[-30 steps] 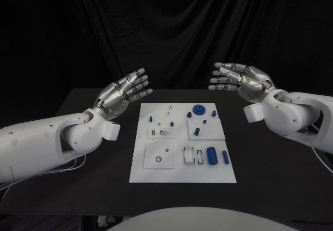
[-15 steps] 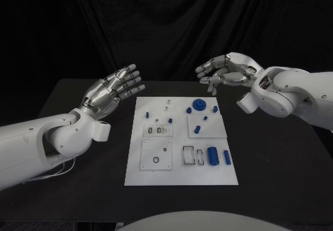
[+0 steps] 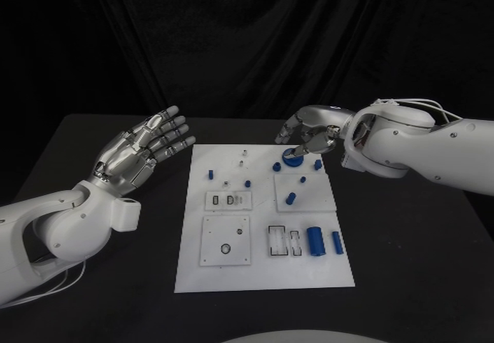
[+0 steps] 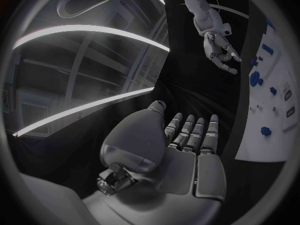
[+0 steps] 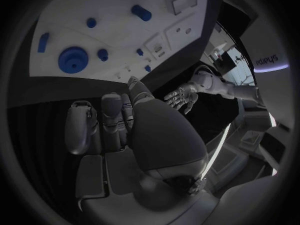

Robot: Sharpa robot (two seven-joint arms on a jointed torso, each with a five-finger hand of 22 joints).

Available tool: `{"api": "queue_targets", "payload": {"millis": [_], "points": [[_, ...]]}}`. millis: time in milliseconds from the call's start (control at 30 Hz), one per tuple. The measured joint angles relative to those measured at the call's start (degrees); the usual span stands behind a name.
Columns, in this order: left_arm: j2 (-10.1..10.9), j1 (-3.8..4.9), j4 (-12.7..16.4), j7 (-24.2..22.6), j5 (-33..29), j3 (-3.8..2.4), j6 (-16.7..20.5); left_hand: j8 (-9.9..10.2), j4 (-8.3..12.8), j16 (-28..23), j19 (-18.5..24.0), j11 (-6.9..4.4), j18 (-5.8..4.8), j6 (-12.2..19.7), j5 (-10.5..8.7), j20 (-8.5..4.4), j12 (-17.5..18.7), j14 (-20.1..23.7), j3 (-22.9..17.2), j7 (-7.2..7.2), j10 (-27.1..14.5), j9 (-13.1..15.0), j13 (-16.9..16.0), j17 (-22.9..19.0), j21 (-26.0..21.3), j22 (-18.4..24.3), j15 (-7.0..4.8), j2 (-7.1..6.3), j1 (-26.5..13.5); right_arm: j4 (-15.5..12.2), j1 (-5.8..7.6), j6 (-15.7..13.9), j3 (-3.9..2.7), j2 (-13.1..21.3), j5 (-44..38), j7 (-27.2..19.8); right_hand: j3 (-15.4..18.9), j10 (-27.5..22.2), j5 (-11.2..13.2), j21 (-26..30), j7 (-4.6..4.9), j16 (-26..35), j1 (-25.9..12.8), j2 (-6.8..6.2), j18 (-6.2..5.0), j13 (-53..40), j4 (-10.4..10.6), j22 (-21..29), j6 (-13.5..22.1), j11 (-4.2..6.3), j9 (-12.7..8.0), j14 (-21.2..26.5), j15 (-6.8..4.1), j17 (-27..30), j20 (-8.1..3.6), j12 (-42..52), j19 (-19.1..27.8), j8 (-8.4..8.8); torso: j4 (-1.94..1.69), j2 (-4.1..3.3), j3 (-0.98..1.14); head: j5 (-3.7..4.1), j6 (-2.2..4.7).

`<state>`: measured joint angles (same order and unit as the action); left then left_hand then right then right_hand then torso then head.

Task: Assemble the parts on the task board

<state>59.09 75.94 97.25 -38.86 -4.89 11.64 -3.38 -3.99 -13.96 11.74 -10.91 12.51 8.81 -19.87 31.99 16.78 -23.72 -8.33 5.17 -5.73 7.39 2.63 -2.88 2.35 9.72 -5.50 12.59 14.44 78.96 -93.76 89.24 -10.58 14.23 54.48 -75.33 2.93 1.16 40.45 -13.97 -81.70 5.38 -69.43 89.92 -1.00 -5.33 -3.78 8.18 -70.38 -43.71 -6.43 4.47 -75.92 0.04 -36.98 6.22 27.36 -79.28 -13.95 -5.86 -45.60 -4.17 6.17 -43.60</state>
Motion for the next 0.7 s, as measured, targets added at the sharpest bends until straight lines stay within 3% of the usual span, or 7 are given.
{"api": "queue_targets", "payload": {"millis": [167, 267, 367, 433, 567, 633, 700], "points": [[-0.02, 0.07, 0.10, -0.01, -0.56, -0.08, 0.00, 0.00, 0.31, 0.00, 0.00, 0.00, 0.00, -0.21, 0.37, 0.00, 0.00, -0.20, -0.31, -0.21, 0.00, 0.00, 0.00, 0.00, 0.00, 0.01, 0.20, 0.00, 0.00, -1.99, 0.06, -0.01, -0.03, 0.94, -9.87, 3.45, -0.24, -0.03, 0.92, -0.17, -0.65, -0.25, -0.89, -0.89, -0.01, -0.05, 0.69, -0.59, -0.08, 0.03, 0.07, -0.10, -0.09, -0.40, -0.08, -0.57, -0.08, 0.70, -0.81, -1.34, -0.25, 1.13, 1.09], [0.04, 0.07, 0.20, -0.01, -0.86, -0.03, 0.00, 0.00, 0.46, 0.23, 0.00, 0.00, 0.01, -0.21, 0.46, 0.00, 0.00, -0.20, -0.46, -0.21, 0.00, 0.00, 0.00, -0.01, 0.00, 0.01, 0.20, 0.00, 0.00, -3.10, 0.06, 0.07, -0.02, 1.70, -13.84, 4.91, -0.85, -0.74, 0.92, -0.17, -1.07, 0.29, -0.66, -1.58, -0.01, -0.05, 1.27, -0.08, -0.11, 0.73, 0.19, 0.32, -0.51, 0.80, -0.30, -1.44, 0.15, 1.21, -1.14, -1.97, -0.38, 1.59, 1.56], [0.25, 0.07, 0.40, -0.02, -1.10, -0.03, 0.01, 0.00, 0.46, 0.23, 0.00, 0.00, -0.04, -0.32, 0.65, 0.00, 0.01, -0.20, -0.46, -0.33, 0.00, -0.01, 0.00, -0.01, 0.00, 0.03, 0.20, 0.00, 0.00, -3.89, 0.06, 0.19, 0.00, 2.44, -16.45, 5.95, -1.80, -1.27, 0.92, -0.17, -1.27, 0.48, -0.20, -2.04, -0.01, -0.04, 1.01, 0.09, -0.32, 0.59, 0.24, 0.43, -0.61, 1.13, -0.39, -1.89, 0.24, 1.58, -1.32, -2.50, -0.54, 1.92, 2.00], [0.40, 0.07, 0.51, -0.02, -1.22, -0.05, 0.02, 0.00, 0.46, 0.23, 0.00, 0.00, -0.89, -0.41, 0.79, 0.00, 0.01, -0.20, -0.46, -0.42, 0.00, -0.01, 0.00, -0.01, 0.00, 0.06, 0.20, 0.00, 0.00, -4.26, 0.07, 0.25, 0.00, 2.83, -17.63, 6.52, -2.14, -1.48, 0.86, -0.17, -1.27, 0.48, -0.22, -2.02, -0.01, -0.04, 1.07, 0.09, -0.31, 0.80, 0.24, 0.53, -0.71, 1.10, -0.39, -2.12, 0.24, 1.93, -1.40, -2.82, -0.65, 2.08, 2.27], [0.50, 0.07, 0.71, -0.02, -1.48, -0.05, 0.03, 0.00, 0.46, 0.23, 0.01, 0.00, -0.88, -0.41, 0.79, 0.00, 0.02, -0.20, -0.46, -0.42, 0.00, -0.01, 0.01, -0.02, 0.00, 0.06, 0.20, 0.00, 0.00, -4.48, 0.07, 0.51, 0.00, 3.20, -19.10, 7.34, -3.01, -1.67, -0.03, -0.17, -1.57, 0.48, 0.10, -2.33, -0.02, -0.04, 0.74, 0.05, -0.01, 0.60, 0.24, 0.53, -0.71, 0.81, -0.38, -2.46, 0.24, 2.46, -1.51, -3.48, -0.88, 2.29, 2.55], [0.50, 0.07, 0.74, -0.02, -1.61, -0.04, 0.03, 0.00, 0.62, 0.23, 0.01, 0.00, -0.88, -0.41, 0.79, 0.00, 0.03, -0.20, -0.62, -0.42, 0.00, -0.01, 0.01, -0.02, 0.00, 0.06, 0.20, 0.00, 0.00, -4.45, 0.07, 0.63, 0.01, 3.25, -19.61, 7.65, -3.63, -1.87, -0.46, 0.06, -2.77, 0.48, 0.31, -2.55, -0.02, -0.08, 0.69, -0.02, 0.14, 0.80, 0.24, 0.53, -0.71, 0.84, -0.56, -2.80, 0.41, 2.89, -1.54, -3.66, -0.98, 2.37, 2.55], [0.47, 0.07, 0.75, -0.02, -1.72, -0.04, 0.03, 0.00, 0.62, 0.23, 0.01, 0.00, -0.88, -0.41, 0.79, 0.00, 0.03, -0.20, -0.63, -0.42, 0.00, -0.01, 0.01, -0.02, 0.00, 0.06, 0.20, 0.00, 0.00, -4.20, 0.06, 0.65, 0.01, 3.17, -20.02, 7.79, -3.72, -1.87, -0.65, 0.06, -3.11, 0.48, 0.31, -2.55, -0.02, -0.10, 0.66, -0.11, 0.30, 0.80, 0.23, 0.53, -0.71, 0.89, -0.58, -2.91, 0.44, 2.96, -1.59, -3.80, -1.08, 2.49, 2.55]]}}
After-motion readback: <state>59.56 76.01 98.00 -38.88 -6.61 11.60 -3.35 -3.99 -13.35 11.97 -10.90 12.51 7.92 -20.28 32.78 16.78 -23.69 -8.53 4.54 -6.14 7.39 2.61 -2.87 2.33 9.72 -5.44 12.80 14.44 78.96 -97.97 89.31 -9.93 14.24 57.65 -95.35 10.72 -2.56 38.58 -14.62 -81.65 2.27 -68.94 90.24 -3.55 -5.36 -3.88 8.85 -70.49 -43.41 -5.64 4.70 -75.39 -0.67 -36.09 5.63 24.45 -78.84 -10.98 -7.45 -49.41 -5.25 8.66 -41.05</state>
